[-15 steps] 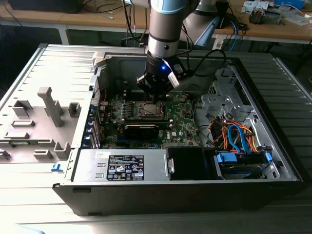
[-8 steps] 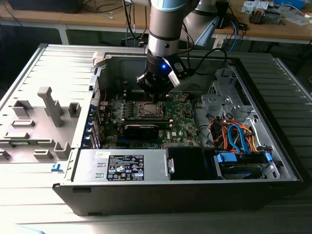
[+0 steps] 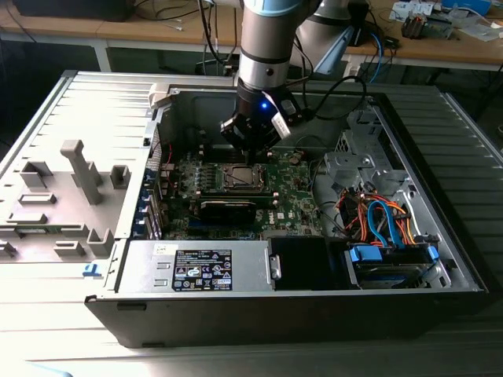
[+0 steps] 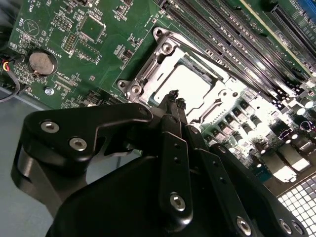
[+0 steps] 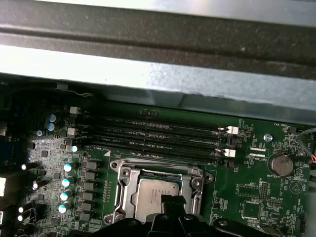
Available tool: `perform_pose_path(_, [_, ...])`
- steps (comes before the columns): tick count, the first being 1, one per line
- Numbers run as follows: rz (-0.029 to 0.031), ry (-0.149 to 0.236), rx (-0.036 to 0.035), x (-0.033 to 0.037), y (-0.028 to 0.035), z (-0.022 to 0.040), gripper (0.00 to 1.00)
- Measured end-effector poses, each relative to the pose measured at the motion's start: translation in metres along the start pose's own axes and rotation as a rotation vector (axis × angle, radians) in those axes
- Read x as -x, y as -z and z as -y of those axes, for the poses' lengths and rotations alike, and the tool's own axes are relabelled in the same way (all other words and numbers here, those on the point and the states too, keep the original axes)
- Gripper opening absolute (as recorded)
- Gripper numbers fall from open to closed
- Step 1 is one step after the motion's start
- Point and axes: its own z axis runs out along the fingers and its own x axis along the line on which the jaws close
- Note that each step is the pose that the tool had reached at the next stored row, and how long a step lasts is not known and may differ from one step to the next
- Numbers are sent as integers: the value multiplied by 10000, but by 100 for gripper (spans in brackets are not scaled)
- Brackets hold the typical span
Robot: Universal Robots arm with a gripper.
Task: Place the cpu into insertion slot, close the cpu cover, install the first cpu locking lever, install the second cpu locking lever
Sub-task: 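Install the first cpu locking lever, then install the second cpu locking lever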
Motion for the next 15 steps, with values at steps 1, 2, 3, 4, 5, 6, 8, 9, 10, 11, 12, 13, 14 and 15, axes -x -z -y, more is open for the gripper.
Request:
perform_pose_path(1, [0,0,0,0,0,0,11])
perform_pose_path(2, [0,0,-1,0,0,0,11])
perform_pose_path(3, [0,0,0,0,0,0,11])
perform_pose_path(4, [0,0,0,0,0,0,11])
perform_pose_path(5, [-1,0,-2,-1,1,2,11])
perform_pose_path(6, [-3,1,-4,-1,2,7,11])
perform_pose_path(8, [0,1,-1,-3,0,25,11])
perform_pose_path(9, [0,0,-1,-7,0,52,11])
perform_pose_path(10, [0,-1,0,-12,-2,97,11])
perform_pose_path(11, [0,1,-1,-16,-2,127,11])
perform_pose_path(12, [0,0,0,-19,-3,154,11])
perform_pose_path(13, [0,0,0,-24,-4,195,11])
perform_pose_path(14, [0,0,0,-27,-4,218,11])
perform_pose_path(15, [-1,0,0,-31,-5,251,11])
